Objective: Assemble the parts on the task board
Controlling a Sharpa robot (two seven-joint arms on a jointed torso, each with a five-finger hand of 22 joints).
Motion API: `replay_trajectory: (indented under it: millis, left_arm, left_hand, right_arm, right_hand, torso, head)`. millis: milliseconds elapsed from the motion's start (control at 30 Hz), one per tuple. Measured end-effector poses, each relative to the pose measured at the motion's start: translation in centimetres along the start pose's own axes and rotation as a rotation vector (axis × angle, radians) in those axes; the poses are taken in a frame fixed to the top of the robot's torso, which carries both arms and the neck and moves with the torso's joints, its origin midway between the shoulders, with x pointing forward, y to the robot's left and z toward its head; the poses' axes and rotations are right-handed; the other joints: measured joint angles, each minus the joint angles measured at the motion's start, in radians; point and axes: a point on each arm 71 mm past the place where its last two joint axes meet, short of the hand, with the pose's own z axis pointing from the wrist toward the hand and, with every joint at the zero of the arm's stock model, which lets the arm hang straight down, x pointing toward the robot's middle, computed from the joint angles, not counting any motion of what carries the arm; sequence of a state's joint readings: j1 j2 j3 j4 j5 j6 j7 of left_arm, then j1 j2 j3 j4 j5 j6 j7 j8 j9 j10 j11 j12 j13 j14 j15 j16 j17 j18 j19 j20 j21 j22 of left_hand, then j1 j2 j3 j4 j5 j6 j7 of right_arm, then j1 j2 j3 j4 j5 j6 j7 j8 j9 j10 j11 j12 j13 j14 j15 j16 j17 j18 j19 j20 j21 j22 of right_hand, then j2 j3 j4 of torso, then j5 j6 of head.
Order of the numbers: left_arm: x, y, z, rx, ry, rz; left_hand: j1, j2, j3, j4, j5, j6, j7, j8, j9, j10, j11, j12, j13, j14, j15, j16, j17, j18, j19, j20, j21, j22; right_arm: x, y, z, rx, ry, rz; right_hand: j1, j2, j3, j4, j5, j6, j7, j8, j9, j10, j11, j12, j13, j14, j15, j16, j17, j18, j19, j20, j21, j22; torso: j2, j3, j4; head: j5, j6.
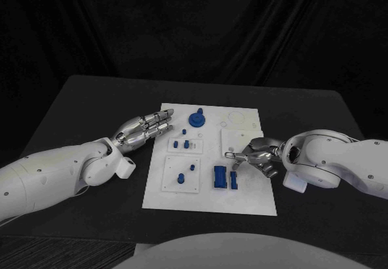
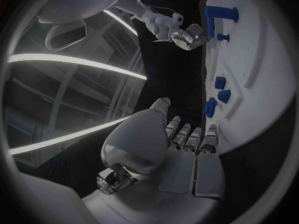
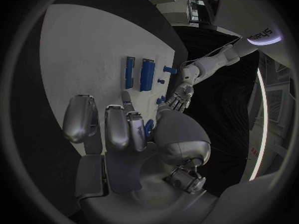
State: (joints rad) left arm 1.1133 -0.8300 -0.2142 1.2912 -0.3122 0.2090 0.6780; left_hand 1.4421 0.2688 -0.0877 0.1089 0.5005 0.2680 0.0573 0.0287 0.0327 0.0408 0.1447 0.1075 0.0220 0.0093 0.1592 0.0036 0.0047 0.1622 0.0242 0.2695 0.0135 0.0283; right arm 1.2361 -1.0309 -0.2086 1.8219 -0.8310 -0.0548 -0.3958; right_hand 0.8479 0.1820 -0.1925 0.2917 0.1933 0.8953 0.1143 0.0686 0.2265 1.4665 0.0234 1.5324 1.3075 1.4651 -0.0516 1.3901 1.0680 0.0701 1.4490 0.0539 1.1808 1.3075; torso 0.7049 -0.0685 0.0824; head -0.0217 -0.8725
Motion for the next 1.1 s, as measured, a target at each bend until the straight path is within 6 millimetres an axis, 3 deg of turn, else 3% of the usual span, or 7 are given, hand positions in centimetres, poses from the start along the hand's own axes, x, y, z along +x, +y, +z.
replay_trajectory:
  millis: [233,300,667,767,867,967,1100]
  left_arm:
    - [0.0,0.0,0.0,0.000,0.000,0.000]
    - [0.0,0.0,0.0,0.000,0.000,0.000]
    - [-0.1,-0.4,-1.2,0.000,-0.020,0.004]
    - [-0.1,-0.6,-1.7,0.001,-0.032,0.009]
    - [0.0,-0.7,-1.9,0.003,-0.044,0.016]
    - [0.1,-1.0,-1.9,0.008,-0.060,0.030]
    - [0.2,-1.3,-1.8,0.015,-0.093,0.058]
  left_hand:
    - [0.000,0.000,0.003,-0.003,0.000,0.000,0.000,0.000,0.000,0.000,0.000,0.000,0.000,0.000,0.000,0.000,0.000,0.000,0.000,0.000,0.000,0.000]
    - [0.000,0.000,0.003,-0.003,0.000,0.000,0.000,0.000,0.000,0.000,0.000,0.000,0.000,0.000,0.000,0.000,0.000,0.000,0.000,0.000,0.000,0.000]
    - [-0.031,-0.023,-0.007,0.007,0.000,0.020,0.013,0.004,0.002,0.002,-0.001,0.015,0.001,0.000,0.000,0.000,0.000,0.000,-0.001,-0.001,0.000,-0.002]
    - [-0.047,-0.023,-0.024,0.024,-0.002,0.035,0.020,0.004,0.003,0.004,-0.004,0.015,0.001,-0.002,-0.013,0.000,0.000,0.000,-0.010,-0.012,0.000,-0.005]
    - [-0.060,-0.035,-0.055,0.069,-0.015,0.057,0.042,0.008,0.005,0.007,-0.032,0.020,0.001,-0.008,-0.055,0.000,-0.002,0.000,-0.018,-0.051,-0.007,-0.018]
    - [-0.060,-0.035,-0.082,0.110,-0.036,0.077,0.048,0.008,0.006,0.003,-0.053,0.020,0.001,-0.009,-0.084,0.000,-0.003,0.000,-0.020,-0.084,-0.007,-0.023]
    - [-0.055,-0.051,-0.120,0.173,-0.071,0.120,0.024,0.012,0.009,-0.006,-0.092,0.020,0.001,-0.010,-0.130,0.000,-0.004,0.000,-0.024,-0.147,-0.007,-0.027]
  right_arm:
    - [0.0,0.0,0.0,0.002,-0.002,-0.005]
    - [-0.1,-0.1,0.0,0.002,-0.005,-0.005]
    - [-0.9,0.0,-1.0,-0.085,-0.092,0.035]
    - [-2.0,1.0,-1.3,-0.177,-0.179,0.065]
    - [-3.2,2.1,-1.6,-0.286,-0.298,0.114]
    - [-5.2,2.6,-2.0,-0.394,-0.458,0.169]
    - [-7.8,1.8,-2.6,-0.487,-0.640,0.221]
  right_hand:
    - [0.008,0.008,-0.018,-0.001,0.000,-0.020,0.004,0.000,-0.022,0.000,0.000,-0.006,0.000,0.000,0.000,0.000,-0.001,0.000,0.000,0.000,-0.006,0.000]
    - [0.012,0.012,-0.037,0.000,0.000,-0.008,-0.008,0.010,-0.029,-0.001,-0.017,-0.006,0.000,0.001,-0.009,0.000,0.008,0.000,0.000,0.000,-0.006,0.000]
    - [-0.006,0.037,-0.100,0.001,-0.012,0.099,-0.025,0.071,-0.035,-0.001,-0.016,-0.021,0.000,0.002,-0.010,-0.021,-0.044,0.000,-0.004,-0.004,-0.028,0.000]
    - [0.001,0.046,-0.123,-0.001,-0.005,0.152,-0.038,0.100,-0.031,0.000,-0.022,-0.097,0.000,-0.006,-0.017,-0.077,-0.140,0.024,-0.038,-0.010,-0.109,0.000]
    - [0.045,0.047,-0.143,-0.001,0.128,0.194,-0.053,0.122,-0.020,-0.061,-0.036,-0.274,-0.040,-0.051,-0.024,-0.221,-0.344,0.048,-0.111,-0.016,-0.306,0.000]
    - [0.050,0.047,-0.165,-0.004,0.171,0.195,-0.053,0.122,-0.019,-0.137,-0.031,-0.443,-0.181,-0.103,-0.017,-0.410,-0.581,0.089,-0.179,-0.014,-0.524,-0.040]
    - [0.051,0.057,-0.210,-0.001,0.119,0.153,0.002,0.094,-0.034,-0.419,0.033,-0.918,-0.564,-0.259,0.056,-0.755,-0.746,0.102,-0.339,0.048,-0.860,-0.239]
  torso:
    - [0.000,0.0000,0.0000]
    - [0.000,0.0000,0.0000]
    - [-0.006,0.0016,-0.0008]
    - [-0.012,0.0037,-0.0042]
    - [-0.022,0.0068,-0.0088]
    - [-0.033,0.0107,-0.0134]
    - [-0.044,0.0166,-0.0172]
  head:
    - [0.000,0.000]
    - [0.001,0.000]
    - [0.003,0.000]
    - [0.007,0.000]
    - [0.011,0.000]
    - [0.016,0.000]
    - [0.017,0.000]
